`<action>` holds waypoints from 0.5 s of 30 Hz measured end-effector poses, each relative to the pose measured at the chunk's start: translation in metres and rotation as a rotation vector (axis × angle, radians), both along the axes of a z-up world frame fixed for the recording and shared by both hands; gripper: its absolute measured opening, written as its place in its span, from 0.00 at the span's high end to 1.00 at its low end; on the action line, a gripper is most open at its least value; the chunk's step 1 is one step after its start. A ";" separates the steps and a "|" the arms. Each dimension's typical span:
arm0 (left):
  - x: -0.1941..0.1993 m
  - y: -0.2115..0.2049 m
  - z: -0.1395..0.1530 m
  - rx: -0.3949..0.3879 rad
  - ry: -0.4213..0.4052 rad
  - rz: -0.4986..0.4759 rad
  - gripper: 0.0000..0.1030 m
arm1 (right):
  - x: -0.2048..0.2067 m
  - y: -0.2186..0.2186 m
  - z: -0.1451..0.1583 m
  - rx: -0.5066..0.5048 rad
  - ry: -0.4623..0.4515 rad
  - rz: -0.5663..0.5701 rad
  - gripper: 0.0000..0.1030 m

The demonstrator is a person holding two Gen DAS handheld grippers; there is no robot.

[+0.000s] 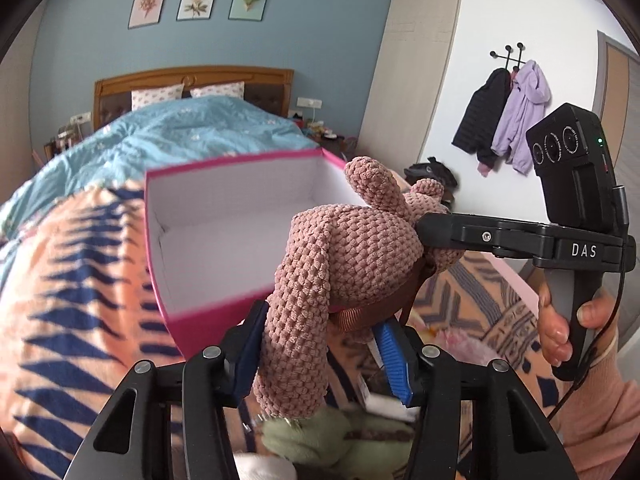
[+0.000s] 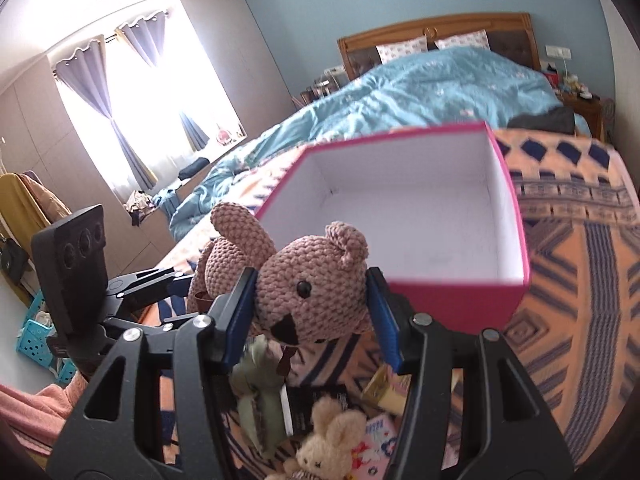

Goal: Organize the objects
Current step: 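Lift the pink bear with the right tool and drop it into the pink box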

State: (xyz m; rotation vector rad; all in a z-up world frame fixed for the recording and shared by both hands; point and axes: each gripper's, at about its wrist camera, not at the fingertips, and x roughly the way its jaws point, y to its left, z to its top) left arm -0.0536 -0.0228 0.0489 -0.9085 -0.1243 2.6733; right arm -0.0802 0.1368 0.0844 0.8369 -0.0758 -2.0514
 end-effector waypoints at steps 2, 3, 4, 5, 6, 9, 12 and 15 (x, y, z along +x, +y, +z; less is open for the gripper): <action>-0.007 -0.001 0.010 -0.020 0.022 0.005 0.48 | -0.005 -0.002 0.011 -0.011 0.025 0.004 0.45; -0.011 -0.001 0.016 -0.029 0.034 0.007 0.48 | -0.009 -0.005 0.017 -0.017 0.035 0.005 0.45; -0.017 -0.002 0.023 -0.039 0.046 0.012 0.48 | -0.013 -0.008 0.023 -0.023 0.050 0.006 0.45; -0.022 -0.002 0.028 -0.053 0.057 0.014 0.48 | -0.016 -0.010 0.027 -0.025 0.062 0.004 0.45; -0.029 -0.002 0.032 -0.075 0.073 0.020 0.48 | -0.020 -0.014 0.031 -0.030 0.067 0.003 0.45; -0.052 -0.006 0.033 -0.098 0.060 0.035 0.48 | -0.039 -0.025 0.033 -0.024 0.079 -0.009 0.45; -0.078 -0.013 0.016 -0.097 0.004 0.044 0.48 | -0.060 -0.037 0.021 0.009 0.055 -0.021 0.45; -0.095 -0.018 -0.006 -0.101 -0.057 0.051 0.48 | -0.080 -0.048 0.002 0.051 0.006 -0.021 0.45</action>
